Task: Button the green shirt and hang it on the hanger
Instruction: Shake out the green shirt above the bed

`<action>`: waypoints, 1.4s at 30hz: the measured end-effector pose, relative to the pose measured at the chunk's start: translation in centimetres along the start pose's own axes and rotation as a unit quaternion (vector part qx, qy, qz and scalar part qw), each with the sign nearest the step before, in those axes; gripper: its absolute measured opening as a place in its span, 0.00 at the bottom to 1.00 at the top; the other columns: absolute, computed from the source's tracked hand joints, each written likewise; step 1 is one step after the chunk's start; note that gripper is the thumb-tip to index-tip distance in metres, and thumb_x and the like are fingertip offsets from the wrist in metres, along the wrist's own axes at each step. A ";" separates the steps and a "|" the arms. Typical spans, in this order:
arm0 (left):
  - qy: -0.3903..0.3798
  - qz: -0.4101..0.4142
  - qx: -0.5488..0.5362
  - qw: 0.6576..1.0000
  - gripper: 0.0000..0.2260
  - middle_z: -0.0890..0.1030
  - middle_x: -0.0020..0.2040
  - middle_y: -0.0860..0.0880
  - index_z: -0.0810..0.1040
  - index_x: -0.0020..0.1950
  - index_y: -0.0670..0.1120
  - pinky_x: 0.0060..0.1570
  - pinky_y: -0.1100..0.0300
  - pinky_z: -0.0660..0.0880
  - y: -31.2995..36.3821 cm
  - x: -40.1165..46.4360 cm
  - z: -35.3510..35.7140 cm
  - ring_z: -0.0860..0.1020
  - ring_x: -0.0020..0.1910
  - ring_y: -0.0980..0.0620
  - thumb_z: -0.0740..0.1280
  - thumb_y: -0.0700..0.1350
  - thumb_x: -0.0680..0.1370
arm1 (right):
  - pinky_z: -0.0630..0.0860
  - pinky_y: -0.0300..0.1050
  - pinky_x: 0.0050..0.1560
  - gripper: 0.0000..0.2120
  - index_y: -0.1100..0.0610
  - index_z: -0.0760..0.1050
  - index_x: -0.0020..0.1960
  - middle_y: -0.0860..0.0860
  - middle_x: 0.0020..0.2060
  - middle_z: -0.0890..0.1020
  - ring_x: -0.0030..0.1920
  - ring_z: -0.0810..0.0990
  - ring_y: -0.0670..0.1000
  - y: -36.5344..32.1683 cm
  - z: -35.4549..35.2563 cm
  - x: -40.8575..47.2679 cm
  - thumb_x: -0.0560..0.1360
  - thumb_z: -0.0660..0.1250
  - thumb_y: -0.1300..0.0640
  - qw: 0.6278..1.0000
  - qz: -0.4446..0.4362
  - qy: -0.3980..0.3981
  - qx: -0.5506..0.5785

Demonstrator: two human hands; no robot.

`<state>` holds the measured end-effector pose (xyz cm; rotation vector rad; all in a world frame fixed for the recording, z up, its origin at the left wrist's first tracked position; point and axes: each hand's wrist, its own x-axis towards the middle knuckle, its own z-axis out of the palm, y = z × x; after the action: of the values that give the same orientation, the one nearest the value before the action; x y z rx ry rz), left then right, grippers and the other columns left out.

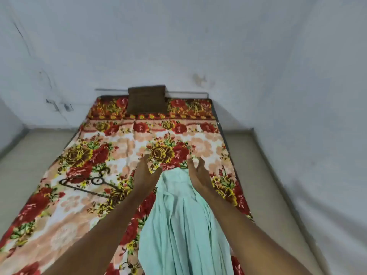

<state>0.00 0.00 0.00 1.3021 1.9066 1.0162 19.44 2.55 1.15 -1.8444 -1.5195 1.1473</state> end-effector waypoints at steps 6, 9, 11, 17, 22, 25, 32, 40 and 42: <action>-0.022 -0.185 -0.005 0.983 0.23 0.77 0.67 0.37 0.69 0.73 0.36 0.49 0.57 0.75 -12.3 5.0 10.7 0.77 0.56 0.43 0.65 0.36 0.78 | 0.70 0.53 0.73 0.37 0.62 0.67 0.77 0.61 0.75 0.71 0.76 0.70 0.61 13.2 6.1 10.1 0.82 0.59 0.35 0.986 0.063 -0.046 -0.148; -0.017 -0.233 -0.012 0.972 0.17 0.80 0.60 0.37 0.73 0.65 0.36 0.42 0.56 0.73 -17.8 6.5 14.5 0.79 0.51 0.41 0.64 0.34 0.76 | 0.67 0.52 0.75 0.21 0.59 0.75 0.72 0.59 0.76 0.70 0.78 0.65 0.59 19.1 7.6 14.3 0.85 0.61 0.48 0.975 0.034 -0.015 -0.218; -0.020 -0.240 0.000 0.971 0.15 0.81 0.58 0.38 0.75 0.62 0.38 0.49 0.51 0.78 -20.9 7.8 16.8 0.81 0.56 0.38 0.67 0.40 0.76 | 0.69 0.54 0.74 0.19 0.58 0.74 0.73 0.58 0.76 0.71 0.77 0.66 0.60 22.5 8.1 17.1 0.84 0.62 0.55 0.975 0.049 -0.001 -0.216; -0.049 -0.259 -0.062 0.963 0.18 0.84 0.56 0.39 0.80 0.60 0.37 0.55 0.46 0.82 -24.4 10.8 19.5 0.84 0.54 0.38 0.77 0.41 0.73 | 0.76 0.48 0.47 0.30 0.59 0.75 0.69 0.58 0.58 0.83 0.58 0.82 0.62 26.9 8.3 21.0 0.73 0.76 0.46 0.984 0.092 0.013 -0.149; -0.083 -0.195 -0.081 0.974 0.13 0.81 0.42 0.42 0.81 0.47 0.35 0.42 0.57 0.73 -22.7 11.3 18.7 0.79 0.40 0.46 0.75 0.46 0.77 | 0.77 0.41 0.41 0.15 0.57 0.84 0.59 0.53 0.51 0.87 0.48 0.85 0.53 26.9 8.6 20.5 0.75 0.75 0.50 0.996 0.064 0.001 -0.064; -0.073 -0.138 -0.070 0.985 0.19 0.69 0.30 0.50 0.69 0.34 0.44 0.33 0.58 0.62 -20.3 10.4 17.2 0.67 0.30 0.51 0.73 0.49 0.79 | 0.79 0.48 0.57 0.17 0.56 0.78 0.67 0.52 0.61 0.83 0.58 0.82 0.53 24.6 7.7 18.9 0.81 0.69 0.52 0.998 0.037 -0.017 0.039; -0.081 0.031 -0.022 0.996 0.13 0.75 0.34 0.48 0.77 0.43 0.43 0.33 0.60 0.68 -11.2 7.0 9.8 0.72 0.31 0.57 0.71 0.51 0.80 | 0.80 0.46 0.57 0.10 0.57 0.83 0.60 0.54 0.55 0.87 0.51 0.84 0.48 16.6 2.3 12.8 0.82 0.68 0.55 0.992 -0.019 -0.005 0.127; -0.122 -0.003 -0.151 0.981 0.16 0.87 0.52 0.48 0.85 0.59 0.49 0.50 0.56 0.81 3.0 -0.2 -3.9 0.85 0.52 0.47 0.68 0.32 0.78 | 0.70 0.19 0.42 0.08 0.54 0.81 0.43 0.43 0.47 0.83 0.48 0.80 0.33 4.7 -7.9 1.3 0.72 0.79 0.63 0.991 -0.080 -0.018 0.107; -0.073 0.039 -0.134 0.988 0.10 0.87 0.48 0.44 0.86 0.55 0.46 0.49 0.54 0.81 6.1 -3.0 -8.2 0.84 0.47 0.48 0.69 0.35 0.78 | 0.75 0.26 0.52 0.08 0.56 0.81 0.44 0.48 0.50 0.85 0.55 0.82 0.43 1.4 -10.4 -2.5 0.71 0.80 0.61 0.986 -0.082 -0.024 0.144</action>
<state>-2.86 -3.54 9.64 1.2651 1.5613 1.1394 28.86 1.21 6.29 -1.4847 -1.4162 1.2644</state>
